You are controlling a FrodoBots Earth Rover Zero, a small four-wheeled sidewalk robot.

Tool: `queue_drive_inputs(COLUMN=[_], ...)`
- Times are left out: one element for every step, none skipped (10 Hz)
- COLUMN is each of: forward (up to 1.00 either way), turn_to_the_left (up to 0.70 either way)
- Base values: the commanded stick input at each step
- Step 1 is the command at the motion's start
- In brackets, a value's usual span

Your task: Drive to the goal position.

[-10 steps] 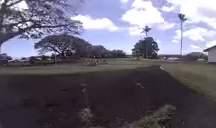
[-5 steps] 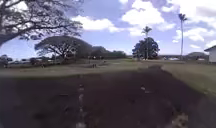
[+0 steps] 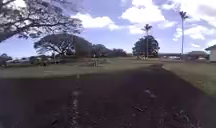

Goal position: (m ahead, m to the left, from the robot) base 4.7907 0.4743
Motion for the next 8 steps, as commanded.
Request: queue_drive_inputs(forward=[0.5,0.5,0.5,0.5,0.5,0.5,0.5,0.5], turn_to_the_left=[-0.5,-0.5,-0.5,-0.5,-0.5,-0.5,-0.5,-0.5])
